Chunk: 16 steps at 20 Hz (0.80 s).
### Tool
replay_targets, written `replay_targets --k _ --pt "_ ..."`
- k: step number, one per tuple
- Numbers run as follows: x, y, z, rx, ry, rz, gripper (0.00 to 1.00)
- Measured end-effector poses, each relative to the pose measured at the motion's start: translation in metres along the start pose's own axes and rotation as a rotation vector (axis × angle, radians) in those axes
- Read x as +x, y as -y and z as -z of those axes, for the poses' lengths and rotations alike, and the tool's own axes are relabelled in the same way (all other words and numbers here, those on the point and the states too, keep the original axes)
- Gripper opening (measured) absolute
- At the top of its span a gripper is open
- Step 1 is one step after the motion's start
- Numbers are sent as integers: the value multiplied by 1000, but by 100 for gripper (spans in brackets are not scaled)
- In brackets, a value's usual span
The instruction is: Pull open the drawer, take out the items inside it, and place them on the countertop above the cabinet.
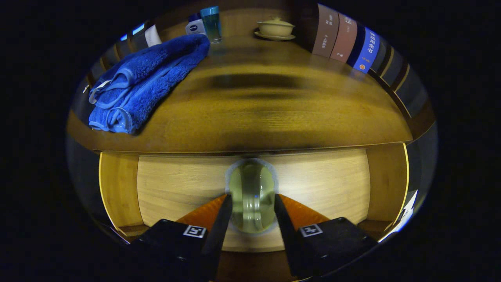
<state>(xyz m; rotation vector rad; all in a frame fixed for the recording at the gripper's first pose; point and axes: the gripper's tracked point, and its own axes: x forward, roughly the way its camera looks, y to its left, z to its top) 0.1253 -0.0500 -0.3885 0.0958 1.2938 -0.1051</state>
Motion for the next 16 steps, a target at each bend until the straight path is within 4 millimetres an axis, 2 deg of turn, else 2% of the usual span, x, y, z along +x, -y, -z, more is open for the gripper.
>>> replay_targets --k 1,2,3,4,5,6,10,12,16 --pt "3 0 0 -8 -11 7 57" --pt "-6 -1 -1 -22 -16 1 49" --pt "4 -1 -1 -37 -4 4 41" --pt "-4 2 -6 -42 3 6 33" --pt "2 0 -4 -33 22 -3 25" --pt "-1 2 -6 -35 26 -3 17" --pt "-6 1 -7 -26 63 -23 17" --pt "-16 1 -6 -28 93 -35 17" --pt "-58 -4 0 -34 198 -71 17"
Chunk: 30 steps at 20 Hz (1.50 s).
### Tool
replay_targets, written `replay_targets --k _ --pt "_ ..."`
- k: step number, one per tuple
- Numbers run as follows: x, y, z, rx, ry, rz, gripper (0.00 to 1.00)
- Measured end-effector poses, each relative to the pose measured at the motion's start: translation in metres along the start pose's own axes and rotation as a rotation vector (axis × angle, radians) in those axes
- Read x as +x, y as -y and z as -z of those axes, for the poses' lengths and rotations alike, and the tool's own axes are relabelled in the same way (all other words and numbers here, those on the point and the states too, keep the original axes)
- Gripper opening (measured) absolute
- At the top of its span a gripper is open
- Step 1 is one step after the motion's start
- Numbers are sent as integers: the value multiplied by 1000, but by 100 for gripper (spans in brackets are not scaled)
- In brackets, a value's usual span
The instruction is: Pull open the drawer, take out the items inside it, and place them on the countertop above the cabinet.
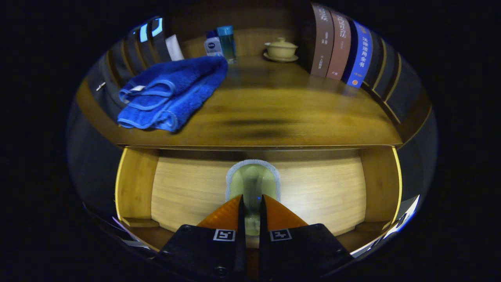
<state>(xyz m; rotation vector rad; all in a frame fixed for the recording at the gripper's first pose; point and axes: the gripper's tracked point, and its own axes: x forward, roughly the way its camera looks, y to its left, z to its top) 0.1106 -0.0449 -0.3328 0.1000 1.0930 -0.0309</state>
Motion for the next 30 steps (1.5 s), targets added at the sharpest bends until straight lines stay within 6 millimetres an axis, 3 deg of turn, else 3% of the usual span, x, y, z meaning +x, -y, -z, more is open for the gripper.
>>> replay_targets --k 5,8,10,16,19,23,27,29,30 --pt "-56 -7 -16 11 153 -28 17" --pt "-74 -5 -48 25 243 -37 17" --pt "-75 -3 -72 23 280 -41 17" --pt "-48 7 -147 40 310 -32 17" --pt "-22 11 -171 53 276 -34 17" --pt "8 14 -182 52 220 -24 17" --pt "17 14 -196 52 247 -22 17" --pt "20 10 -201 72 251 -42 26" --pt "20 12 -197 72 248 -46 36"
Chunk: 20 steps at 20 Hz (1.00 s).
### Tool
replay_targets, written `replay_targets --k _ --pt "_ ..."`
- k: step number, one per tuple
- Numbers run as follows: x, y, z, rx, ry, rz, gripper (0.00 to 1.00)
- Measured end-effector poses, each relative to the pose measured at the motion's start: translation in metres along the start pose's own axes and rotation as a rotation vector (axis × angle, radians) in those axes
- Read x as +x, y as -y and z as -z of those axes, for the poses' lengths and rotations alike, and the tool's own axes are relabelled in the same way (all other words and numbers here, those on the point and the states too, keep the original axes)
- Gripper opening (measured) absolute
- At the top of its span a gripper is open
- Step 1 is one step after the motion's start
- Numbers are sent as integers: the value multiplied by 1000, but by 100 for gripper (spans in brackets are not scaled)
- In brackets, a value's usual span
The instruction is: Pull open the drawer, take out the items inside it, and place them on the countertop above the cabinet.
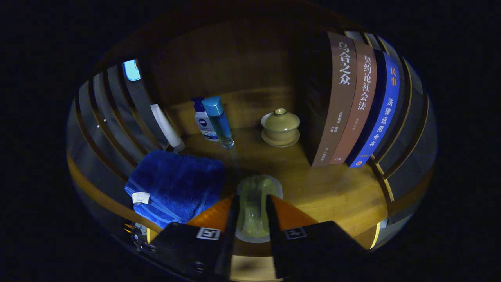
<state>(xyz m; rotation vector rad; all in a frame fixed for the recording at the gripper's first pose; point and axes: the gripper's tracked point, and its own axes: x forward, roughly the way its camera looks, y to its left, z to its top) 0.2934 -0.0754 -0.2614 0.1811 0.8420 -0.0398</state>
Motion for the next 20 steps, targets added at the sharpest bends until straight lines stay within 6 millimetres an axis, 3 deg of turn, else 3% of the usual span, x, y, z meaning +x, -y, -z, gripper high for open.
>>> replay_targets --k 3,6,8,12,16,18,20 --pt "-1 -4 1 2 11 -15 64" --pt "-15 -6 -3 -3 59 -22 91" --pt "-33 -8 -5 -6 109 -24 100" --pt "-81 -13 5 6 221 -40 100" --pt "-151 -27 26 -6 388 -86 100" --pt "-191 -33 42 -18 482 -102 100" --pt "-218 -32 67 -18 540 -104 99"
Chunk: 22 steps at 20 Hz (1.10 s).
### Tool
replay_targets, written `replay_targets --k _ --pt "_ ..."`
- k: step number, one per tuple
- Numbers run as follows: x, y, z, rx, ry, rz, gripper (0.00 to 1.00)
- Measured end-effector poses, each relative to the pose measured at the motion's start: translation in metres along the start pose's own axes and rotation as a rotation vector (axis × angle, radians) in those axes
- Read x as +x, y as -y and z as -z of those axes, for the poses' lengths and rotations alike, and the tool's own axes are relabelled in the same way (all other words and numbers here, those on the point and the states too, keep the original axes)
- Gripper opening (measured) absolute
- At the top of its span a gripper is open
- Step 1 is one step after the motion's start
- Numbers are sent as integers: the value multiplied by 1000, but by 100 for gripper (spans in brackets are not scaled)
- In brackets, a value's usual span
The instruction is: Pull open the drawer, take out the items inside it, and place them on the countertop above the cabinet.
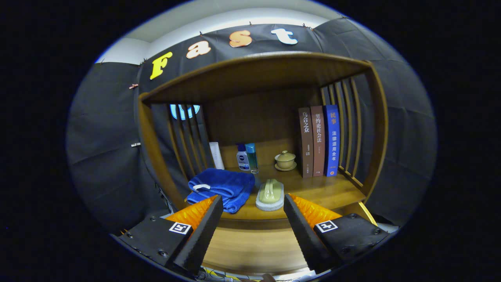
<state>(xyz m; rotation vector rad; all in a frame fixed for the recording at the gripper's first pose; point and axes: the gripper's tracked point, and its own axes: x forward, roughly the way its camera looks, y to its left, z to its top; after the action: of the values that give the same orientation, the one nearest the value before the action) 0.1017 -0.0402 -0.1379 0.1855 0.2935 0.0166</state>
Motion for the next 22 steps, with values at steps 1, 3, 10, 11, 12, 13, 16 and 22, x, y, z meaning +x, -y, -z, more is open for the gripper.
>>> replay_targets --k 1,3,10,11,12,13,16,22 --pt "-15 0 7 2 16 1 99" --pt "-42 6 27 13 27 22 99" --pt "-92 15 108 4 -21 60 99" --pt "-97 15 121 8 -41 62 99" --pt "-101 16 132 15 -56 64 99" --pt "-103 17 141 20 -62 70 99" --pt "-105 24 162 8 -78 98 99" --pt "-89 28 184 -18 -78 105 99"
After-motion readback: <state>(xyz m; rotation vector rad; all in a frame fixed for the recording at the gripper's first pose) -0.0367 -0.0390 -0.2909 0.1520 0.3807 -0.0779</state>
